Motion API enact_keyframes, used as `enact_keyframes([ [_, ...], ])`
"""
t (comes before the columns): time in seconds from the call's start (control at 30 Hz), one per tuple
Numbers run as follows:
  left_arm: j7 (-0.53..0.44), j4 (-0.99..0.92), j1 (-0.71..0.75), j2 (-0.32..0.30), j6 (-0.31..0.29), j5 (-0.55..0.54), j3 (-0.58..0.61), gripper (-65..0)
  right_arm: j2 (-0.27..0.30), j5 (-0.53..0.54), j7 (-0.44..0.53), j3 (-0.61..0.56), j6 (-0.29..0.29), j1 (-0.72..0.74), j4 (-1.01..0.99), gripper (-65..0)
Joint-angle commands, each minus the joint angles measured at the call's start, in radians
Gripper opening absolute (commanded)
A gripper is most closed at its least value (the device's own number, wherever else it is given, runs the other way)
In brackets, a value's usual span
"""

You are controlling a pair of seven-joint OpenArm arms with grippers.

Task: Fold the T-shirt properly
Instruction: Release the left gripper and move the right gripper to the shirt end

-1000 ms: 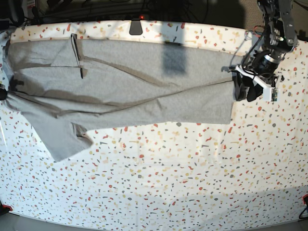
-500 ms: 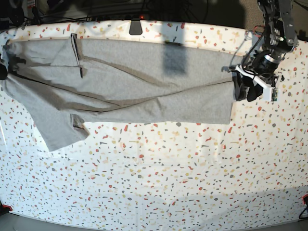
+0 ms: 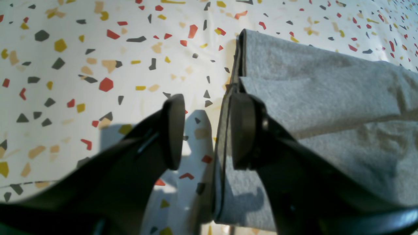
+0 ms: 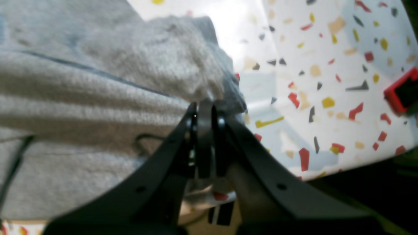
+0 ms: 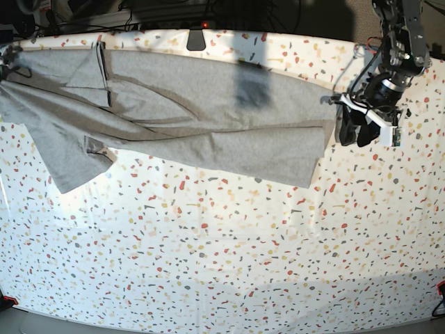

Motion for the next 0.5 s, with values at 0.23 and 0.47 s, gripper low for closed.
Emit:
enact_keyframes([
  [0.23,-0.037,0.019,-0.003,-0.008,-0.039,-0.008,-0.005,-41.8,0.003,0.010,0.034,0.012,0.002,0.003,0.014,-36.2],
  [0.47,-0.047,0.033,-0.003,-0.006,-0.260,-0.070,-0.002,-41.8,0.004,0.106,0.023,0.012,0.002,0.056,0.014,-31.9],
])
